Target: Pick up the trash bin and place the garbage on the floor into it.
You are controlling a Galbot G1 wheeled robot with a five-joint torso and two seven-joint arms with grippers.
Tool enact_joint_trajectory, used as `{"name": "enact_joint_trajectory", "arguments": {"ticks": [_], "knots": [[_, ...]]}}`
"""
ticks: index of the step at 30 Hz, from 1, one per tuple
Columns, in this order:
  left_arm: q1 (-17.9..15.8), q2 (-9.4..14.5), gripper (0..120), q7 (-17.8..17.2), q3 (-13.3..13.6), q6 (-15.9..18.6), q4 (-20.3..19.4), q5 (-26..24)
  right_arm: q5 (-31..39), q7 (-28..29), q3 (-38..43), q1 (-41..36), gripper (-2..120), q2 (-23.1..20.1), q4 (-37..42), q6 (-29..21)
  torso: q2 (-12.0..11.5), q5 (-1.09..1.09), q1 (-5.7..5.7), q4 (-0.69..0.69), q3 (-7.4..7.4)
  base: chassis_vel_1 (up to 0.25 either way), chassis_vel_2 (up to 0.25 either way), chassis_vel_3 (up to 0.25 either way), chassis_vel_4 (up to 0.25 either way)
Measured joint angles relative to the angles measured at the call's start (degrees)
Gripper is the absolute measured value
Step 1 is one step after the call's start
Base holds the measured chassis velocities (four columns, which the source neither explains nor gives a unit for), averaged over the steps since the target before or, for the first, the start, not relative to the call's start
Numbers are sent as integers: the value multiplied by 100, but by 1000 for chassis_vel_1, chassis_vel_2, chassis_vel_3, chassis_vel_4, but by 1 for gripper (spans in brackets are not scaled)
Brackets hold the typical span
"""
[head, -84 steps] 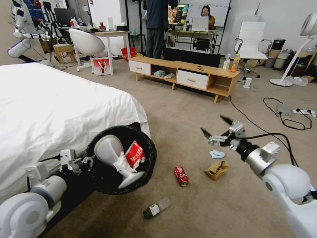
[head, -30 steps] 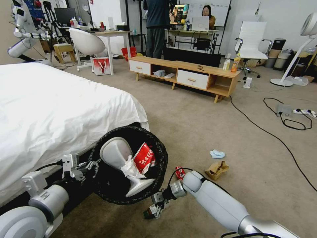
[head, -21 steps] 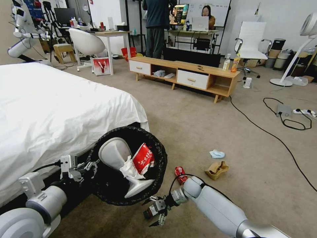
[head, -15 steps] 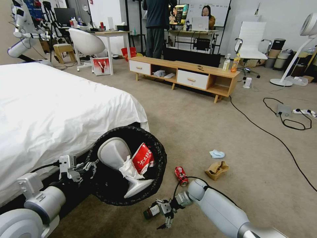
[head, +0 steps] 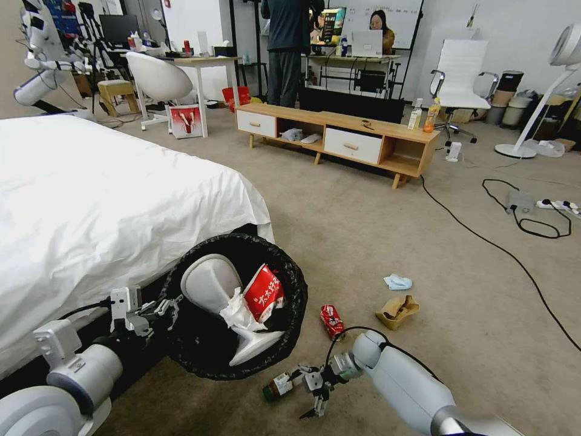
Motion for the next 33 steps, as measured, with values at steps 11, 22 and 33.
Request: {"name": "enact_joint_trajectory", "arguments": {"ticks": [11,22,33], "knots": [[22,-33,2,12,31,-8,-4,23,0,91,89,84,100,88,-179,21,0,0,0,0,0,0,0,0,0],[72,-55,2,45,21,-17,-30,36,9,157,391,231,100,88,-426,30,0,0,0,0,0,0,0,0,0],[109,-83,2,62,31,-19,-70,54,2,274,645,220,100,38,-654,29,0,0,0,-1,0,0,0,0,0]]}}
